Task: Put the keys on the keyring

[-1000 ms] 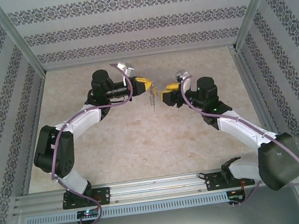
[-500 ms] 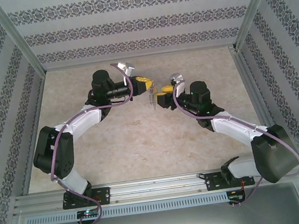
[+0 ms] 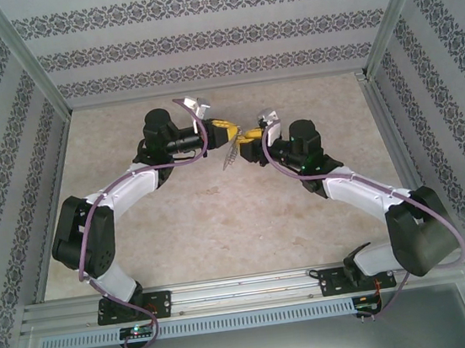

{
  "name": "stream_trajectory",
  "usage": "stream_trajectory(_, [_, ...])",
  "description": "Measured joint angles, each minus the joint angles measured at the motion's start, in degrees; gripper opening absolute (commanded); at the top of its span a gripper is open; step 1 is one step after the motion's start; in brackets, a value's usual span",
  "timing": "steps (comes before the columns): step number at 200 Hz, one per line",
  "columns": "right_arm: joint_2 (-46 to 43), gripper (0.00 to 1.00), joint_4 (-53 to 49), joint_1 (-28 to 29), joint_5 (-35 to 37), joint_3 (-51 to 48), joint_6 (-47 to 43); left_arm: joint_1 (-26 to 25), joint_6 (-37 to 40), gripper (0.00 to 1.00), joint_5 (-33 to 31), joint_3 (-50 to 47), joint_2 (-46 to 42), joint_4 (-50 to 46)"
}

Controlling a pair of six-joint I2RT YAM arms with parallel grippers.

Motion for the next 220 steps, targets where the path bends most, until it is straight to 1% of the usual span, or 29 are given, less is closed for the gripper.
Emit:
stream_trajectory(46, [0.4, 0.08, -2.1, 0.0, -2.5, 0.5, -1.4, 0.0, -0.3, 0.00, -0.2, 0.0, 0.0, 0.0])
stream_trajectory(73, [0.7, 0.00, -3.5, 0.1, -3.9, 1.3, -2.3, 0.0, -0.3, 0.00, -0.4, 0.0, 0.0, 0.0])
stream_trajectory(220, [4.0, 0.00, -7.4, 1.0, -8.3, 5.2, -2.8, 0.0, -0.9, 0.00, -0.4, 0.0, -0.1, 0.0])
